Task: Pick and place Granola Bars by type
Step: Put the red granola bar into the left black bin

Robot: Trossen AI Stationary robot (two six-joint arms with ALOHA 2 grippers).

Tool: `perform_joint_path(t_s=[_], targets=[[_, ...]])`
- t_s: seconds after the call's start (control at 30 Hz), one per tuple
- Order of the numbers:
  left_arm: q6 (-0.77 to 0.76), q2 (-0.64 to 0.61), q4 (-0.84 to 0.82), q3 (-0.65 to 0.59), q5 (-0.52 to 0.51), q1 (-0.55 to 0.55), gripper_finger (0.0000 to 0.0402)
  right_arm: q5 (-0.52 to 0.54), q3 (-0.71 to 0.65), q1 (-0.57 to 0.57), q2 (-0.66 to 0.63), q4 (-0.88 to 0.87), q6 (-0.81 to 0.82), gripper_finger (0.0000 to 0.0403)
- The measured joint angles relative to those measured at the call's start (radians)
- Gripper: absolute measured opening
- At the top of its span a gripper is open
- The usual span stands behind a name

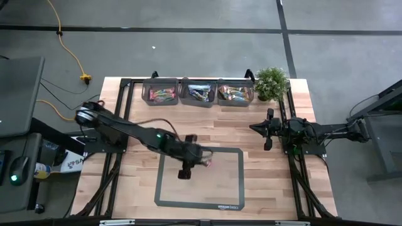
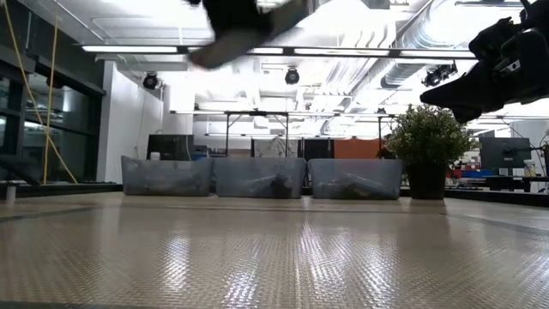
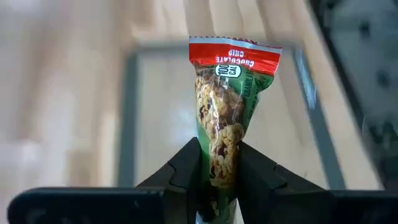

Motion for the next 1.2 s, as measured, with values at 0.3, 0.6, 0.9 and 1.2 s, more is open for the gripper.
perform_joint_path(t_s=[0.3, 0.6, 0.9, 1.2], targets=[[-0.018, -0.298, 0.107, 0.003, -0.263, 0.000, 0.0078, 0.000, 0.000, 0.000, 0.006, 0.000, 0.000, 0.0000], [0.162, -0.482, 0.205, 0.004, -0.706, 0.000, 0.0078, 0.000, 0.000, 0.000, 0.005, 0.000, 0.000, 0.0000], [0.565, -0.553, 0.482, 0.004, -1.017, 0.054, 0.0078, 0.000, 0.000, 0.000, 0.005, -0.001, 0.000, 0.0000], [0.577, -0.678, 0.404, 0.004, -0.716, 0.426, 0.0078, 0.000, 0.000, 0.000, 0.005, -0.001, 0.000, 0.0000]])
